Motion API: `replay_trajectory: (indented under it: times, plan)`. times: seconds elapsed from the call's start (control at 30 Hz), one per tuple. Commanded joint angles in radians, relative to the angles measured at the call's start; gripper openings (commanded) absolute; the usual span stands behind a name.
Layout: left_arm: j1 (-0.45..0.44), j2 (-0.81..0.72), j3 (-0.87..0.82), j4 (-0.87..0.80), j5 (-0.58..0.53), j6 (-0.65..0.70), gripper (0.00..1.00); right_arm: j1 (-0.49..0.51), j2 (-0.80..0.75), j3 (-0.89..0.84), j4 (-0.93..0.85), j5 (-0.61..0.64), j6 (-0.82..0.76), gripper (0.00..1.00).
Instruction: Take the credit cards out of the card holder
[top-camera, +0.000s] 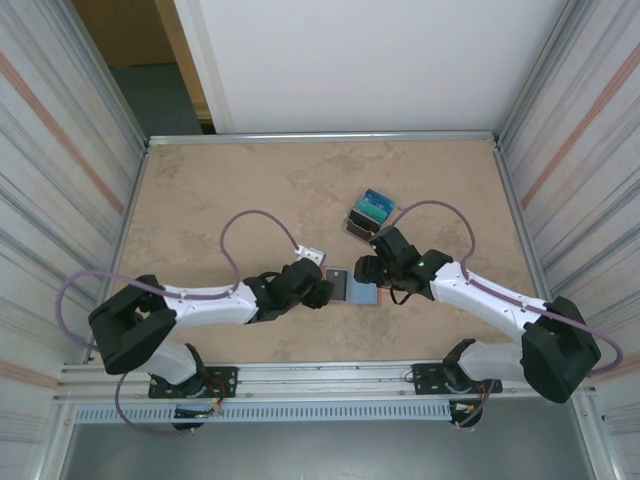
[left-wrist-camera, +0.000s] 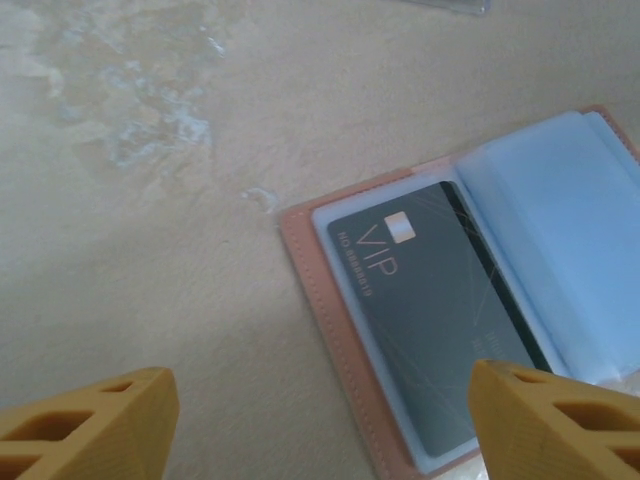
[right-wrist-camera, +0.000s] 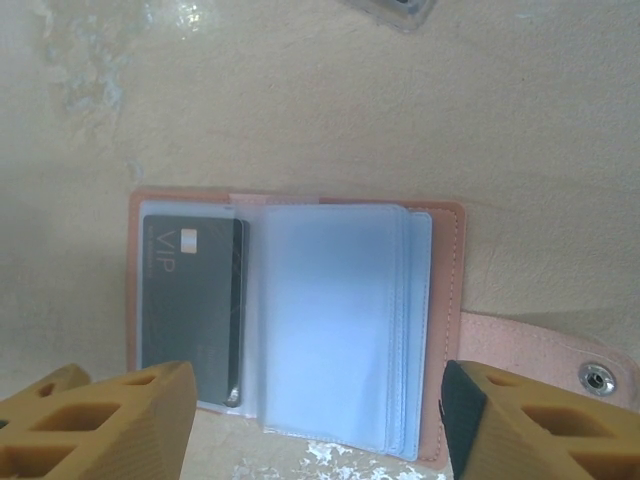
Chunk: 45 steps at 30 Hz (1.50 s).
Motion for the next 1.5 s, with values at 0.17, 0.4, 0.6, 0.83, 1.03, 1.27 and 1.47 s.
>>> replay_trajectory:
  times: [0.17, 0.4, 0.6, 0.83, 1.03, 1.27, 1.47]
  plan:
    - [0.066, 0.074, 0.009, 0.130, 0.186, -0.118, 0.55, 0.010, -0.024, 0.011, -0.008, -0.003, -0.003, 0.74]
    - [0.068, 0.111, 0.020, 0.126, 0.225, -0.147, 0.43, 0.004, 0.005, 0.012, 0.022, -0.055, 0.003, 0.54]
    - [0.068, 0.133, 0.002, 0.149, 0.257, -0.188, 0.38, 0.003, 0.033, 0.013, 0.053, -0.097, -0.003, 0.45]
    - [0.036, 0.148, -0.016, 0.183, 0.286, -0.232, 0.31, -0.005, 0.068, 0.011, 0.076, -0.157, -0.009, 0.33]
    - [0.012, 0.142, -0.036, 0.206, 0.269, -0.270, 0.31, -0.011, 0.090, 0.003, 0.113, -0.214, -0.006, 0.26]
    - [0.012, 0.062, -0.032, 0.109, 0.133, -0.258, 0.41, -0.017, 0.130, -0.001, 0.137, -0.252, -0.006, 0.24]
    - [0.012, 0.062, 0.022, -0.027, 0.028, -0.219, 0.43, -0.033, 0.165, -0.005, 0.166, -0.299, -0.009, 0.19]
